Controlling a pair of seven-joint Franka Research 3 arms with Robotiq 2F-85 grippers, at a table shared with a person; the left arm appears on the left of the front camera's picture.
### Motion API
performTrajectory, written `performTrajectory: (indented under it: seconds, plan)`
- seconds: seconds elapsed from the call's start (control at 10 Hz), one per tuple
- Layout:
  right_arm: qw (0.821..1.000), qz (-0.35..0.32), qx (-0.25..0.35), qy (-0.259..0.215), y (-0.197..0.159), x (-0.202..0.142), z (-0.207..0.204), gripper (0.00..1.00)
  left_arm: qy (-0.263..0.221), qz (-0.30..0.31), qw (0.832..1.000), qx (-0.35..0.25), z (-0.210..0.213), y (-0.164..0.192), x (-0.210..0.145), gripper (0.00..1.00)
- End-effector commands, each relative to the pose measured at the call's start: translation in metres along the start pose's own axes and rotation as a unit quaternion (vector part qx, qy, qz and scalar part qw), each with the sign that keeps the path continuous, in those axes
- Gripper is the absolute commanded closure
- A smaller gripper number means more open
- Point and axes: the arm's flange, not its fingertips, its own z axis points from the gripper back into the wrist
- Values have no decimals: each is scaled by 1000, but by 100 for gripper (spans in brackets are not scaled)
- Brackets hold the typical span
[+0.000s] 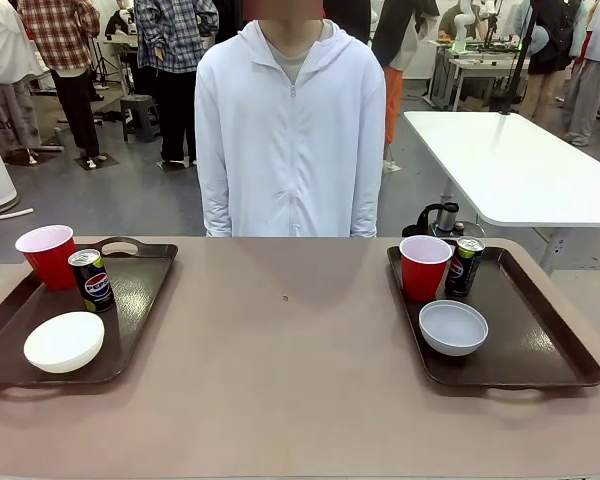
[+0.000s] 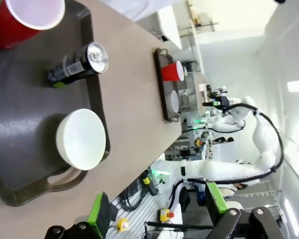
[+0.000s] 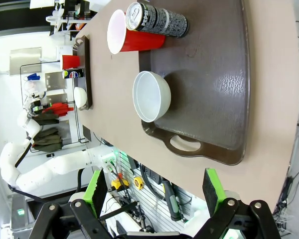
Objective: Prepare tableware on both trays.
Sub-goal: Pick up a Picnic Bowl from the table and place it on a Handle tray.
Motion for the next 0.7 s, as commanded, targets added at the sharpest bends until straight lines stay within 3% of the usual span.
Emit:
performTrajectory:
  seconds: [0.0,0.2,0.3,0.6]
  plan:
    - [1000,6,2,1,1,-4,-2,0,23,27,999,27,8,3,11,0]
    - [1000,6,2,1,1,-4,-2,0,29,21,998,51,17,4,12,0]
    - [1000,6,2,1,1,-4,-2,0,12,17,1000,22,5,0,12,0]
    - [1000,6,2,1,1,-4,-2,0,12,17,1000,22,5,0,12,0]
